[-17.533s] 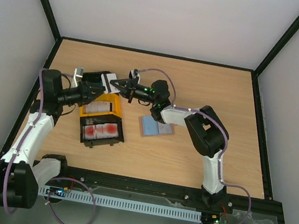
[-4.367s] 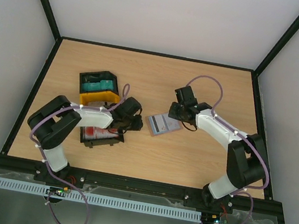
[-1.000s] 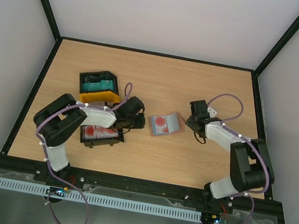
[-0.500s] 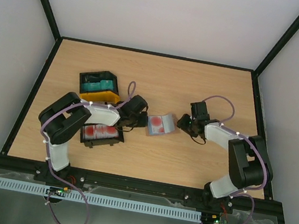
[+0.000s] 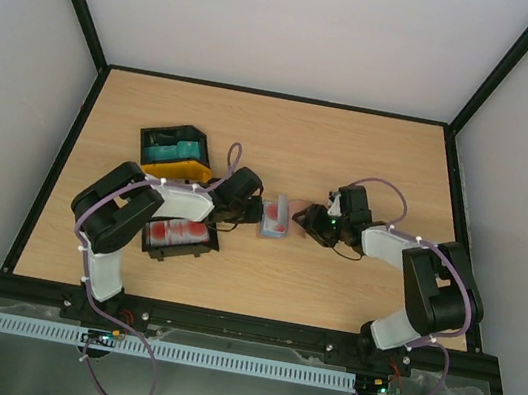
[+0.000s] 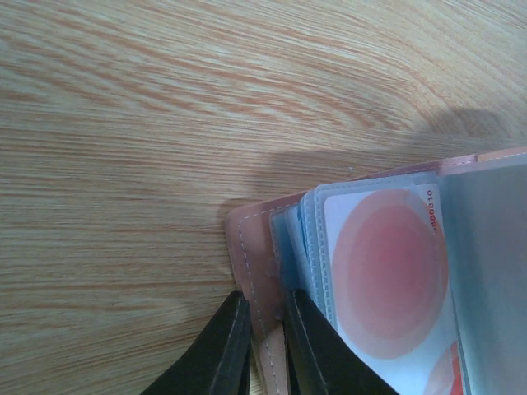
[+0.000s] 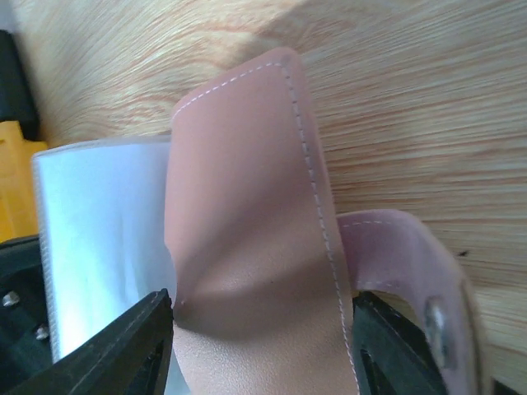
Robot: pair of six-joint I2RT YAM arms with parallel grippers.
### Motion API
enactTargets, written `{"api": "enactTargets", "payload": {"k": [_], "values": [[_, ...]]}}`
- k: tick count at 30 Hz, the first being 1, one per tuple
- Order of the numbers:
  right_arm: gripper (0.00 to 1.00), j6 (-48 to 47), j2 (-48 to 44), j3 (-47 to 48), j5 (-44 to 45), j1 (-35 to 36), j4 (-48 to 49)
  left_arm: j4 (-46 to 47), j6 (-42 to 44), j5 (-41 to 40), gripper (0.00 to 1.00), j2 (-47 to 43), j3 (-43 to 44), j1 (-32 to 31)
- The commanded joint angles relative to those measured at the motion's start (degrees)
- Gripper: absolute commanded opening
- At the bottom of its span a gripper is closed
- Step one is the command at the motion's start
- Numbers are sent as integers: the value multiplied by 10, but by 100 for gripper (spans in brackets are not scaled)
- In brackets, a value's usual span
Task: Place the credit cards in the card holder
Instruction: Close the card holder at the center of the board.
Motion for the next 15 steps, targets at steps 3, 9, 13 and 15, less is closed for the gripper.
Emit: {"api": "enactTargets", "payload": {"k": [3, 9, 13, 15], "values": [[63, 26, -33, -19, -85, 4, 84, -78, 7, 0, 16, 47, -18, -6], [74, 41, -53, -30, -111, 4, 133, -74, 8, 4, 16, 48, -19, -6], [79, 29, -59, -30, -100, 5, 123, -73, 8, 4, 16, 48, -19, -6], [80, 29, -58, -32, -104, 4, 129, -71, 8, 6, 16, 48, -20, -6]]}}
